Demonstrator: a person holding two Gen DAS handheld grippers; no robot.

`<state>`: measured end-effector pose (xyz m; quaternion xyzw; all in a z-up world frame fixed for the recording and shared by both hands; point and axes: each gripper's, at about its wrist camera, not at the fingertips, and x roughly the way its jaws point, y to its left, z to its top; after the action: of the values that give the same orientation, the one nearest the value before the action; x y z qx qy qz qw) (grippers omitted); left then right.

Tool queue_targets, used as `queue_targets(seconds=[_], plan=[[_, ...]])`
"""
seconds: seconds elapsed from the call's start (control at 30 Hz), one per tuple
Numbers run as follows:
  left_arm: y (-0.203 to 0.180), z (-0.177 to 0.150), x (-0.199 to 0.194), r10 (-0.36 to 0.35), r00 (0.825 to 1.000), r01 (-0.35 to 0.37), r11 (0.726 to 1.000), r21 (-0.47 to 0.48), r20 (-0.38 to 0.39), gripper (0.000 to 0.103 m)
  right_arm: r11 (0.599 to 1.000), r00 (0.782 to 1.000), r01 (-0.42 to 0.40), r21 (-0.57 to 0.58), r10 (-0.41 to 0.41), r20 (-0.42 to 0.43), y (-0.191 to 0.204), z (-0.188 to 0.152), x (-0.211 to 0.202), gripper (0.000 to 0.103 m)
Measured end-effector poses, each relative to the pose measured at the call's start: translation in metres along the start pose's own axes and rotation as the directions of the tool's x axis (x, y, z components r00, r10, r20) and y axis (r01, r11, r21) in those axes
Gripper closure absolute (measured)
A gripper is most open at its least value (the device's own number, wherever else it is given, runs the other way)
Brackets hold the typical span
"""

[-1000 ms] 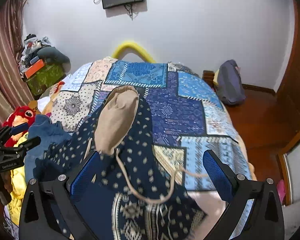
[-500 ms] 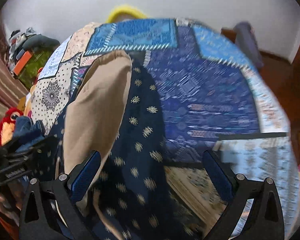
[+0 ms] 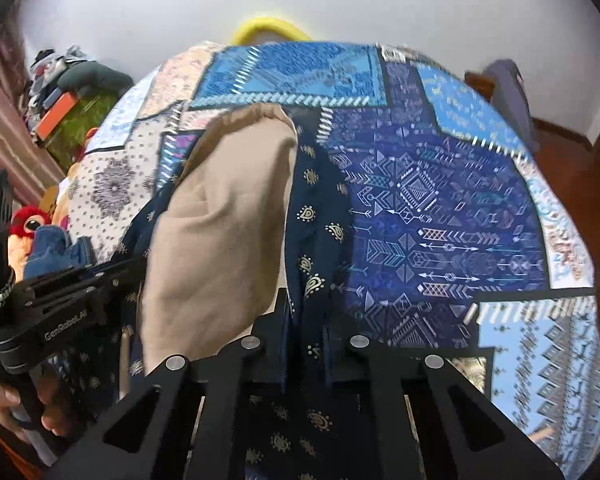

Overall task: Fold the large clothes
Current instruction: 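Grasp the navy hoodie's hood edge with the left gripper while the right gripper grasps the hood and lifts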

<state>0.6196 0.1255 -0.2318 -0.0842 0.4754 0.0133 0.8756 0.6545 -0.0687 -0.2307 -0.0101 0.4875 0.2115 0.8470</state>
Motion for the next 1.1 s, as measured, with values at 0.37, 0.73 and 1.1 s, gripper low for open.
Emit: queue_targets(seconds=[0.37,0.73,1.1], plan=[[-0.021,-0.052,-0.145,-0.101,0.988,0.082,0.985,0.153,0.116,0.092,0.991,0.989,-0.086,-0.104,0.098,0.112,0.033,-0.055,-0.135,0.095],[-0.005,-0.16,-0.195,-0.108,0.991,0.095,0.983,0.157,0.076,0.092,0.984,0.98,-0.118,-0.132,0.137,0.143,0.056,-0.172,-0.215,0.095],[0.021,-0.236,-0.14,-0.047,0.998,0.051,0.995,0.084,-0.045,0.091,0.986,0.993,0.092,-0.137,-0.082,0.081,0.026,-0.236,-0.186,0.094]])
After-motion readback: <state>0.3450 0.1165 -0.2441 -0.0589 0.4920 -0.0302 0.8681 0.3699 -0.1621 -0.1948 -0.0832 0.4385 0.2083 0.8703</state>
